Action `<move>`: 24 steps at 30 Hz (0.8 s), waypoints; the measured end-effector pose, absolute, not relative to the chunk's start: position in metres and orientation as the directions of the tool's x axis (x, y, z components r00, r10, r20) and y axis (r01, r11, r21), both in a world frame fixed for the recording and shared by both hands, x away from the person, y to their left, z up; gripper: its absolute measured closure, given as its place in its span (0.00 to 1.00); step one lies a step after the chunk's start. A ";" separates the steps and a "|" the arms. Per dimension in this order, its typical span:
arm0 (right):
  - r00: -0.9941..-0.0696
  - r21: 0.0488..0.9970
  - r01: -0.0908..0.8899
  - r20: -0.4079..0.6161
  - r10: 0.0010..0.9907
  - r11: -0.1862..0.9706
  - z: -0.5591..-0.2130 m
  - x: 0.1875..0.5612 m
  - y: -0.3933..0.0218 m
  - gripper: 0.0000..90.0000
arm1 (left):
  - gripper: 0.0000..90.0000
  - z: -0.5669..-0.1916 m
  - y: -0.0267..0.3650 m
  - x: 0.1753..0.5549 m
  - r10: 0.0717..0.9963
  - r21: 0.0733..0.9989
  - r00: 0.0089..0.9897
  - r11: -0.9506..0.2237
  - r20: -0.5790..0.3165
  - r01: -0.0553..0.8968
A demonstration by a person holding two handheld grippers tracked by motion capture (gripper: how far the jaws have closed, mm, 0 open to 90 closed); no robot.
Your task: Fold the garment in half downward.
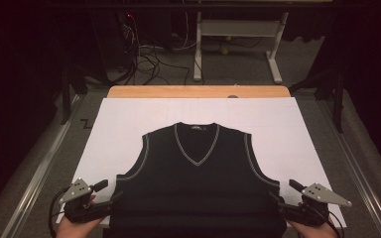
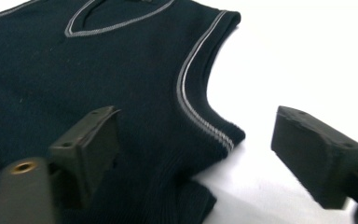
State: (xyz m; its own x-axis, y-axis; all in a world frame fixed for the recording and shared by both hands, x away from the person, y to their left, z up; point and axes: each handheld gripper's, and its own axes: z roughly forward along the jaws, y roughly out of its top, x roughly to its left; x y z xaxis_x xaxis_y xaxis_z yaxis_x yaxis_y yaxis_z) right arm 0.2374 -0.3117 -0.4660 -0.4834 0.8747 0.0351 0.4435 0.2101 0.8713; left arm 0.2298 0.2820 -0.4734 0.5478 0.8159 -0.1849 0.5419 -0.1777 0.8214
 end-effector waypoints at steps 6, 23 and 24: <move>-0.473 0.881 0.435 0.049 0.880 0.185 -0.461 0.253 -0.307 0.00 | 0.00 -0.465 0.279 0.247 0.824 0.849 0.523 -0.104 -0.219 0.518; -0.460 0.861 0.447 -0.011 0.888 0.242 -0.450 0.327 -0.285 0.00 | 0.00 -0.439 0.256 0.326 0.843 0.833 0.512 -0.157 -0.166 0.530; -0.461 0.859 0.451 -0.007 0.887 0.241 -0.450 0.332 -0.283 0.00 | 0.00 -0.438 0.254 0.330 0.843 0.832 0.510 -0.156 -0.168 0.532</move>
State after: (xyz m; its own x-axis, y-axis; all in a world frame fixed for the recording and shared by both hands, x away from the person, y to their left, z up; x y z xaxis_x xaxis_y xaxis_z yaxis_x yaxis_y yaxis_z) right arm 0.3324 -0.2828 -0.4500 -0.4608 0.8875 -0.0072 0.4508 0.2411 0.8594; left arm 0.3303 0.2536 -0.4375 0.5105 0.8433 -0.1680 0.5319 -0.1561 0.8323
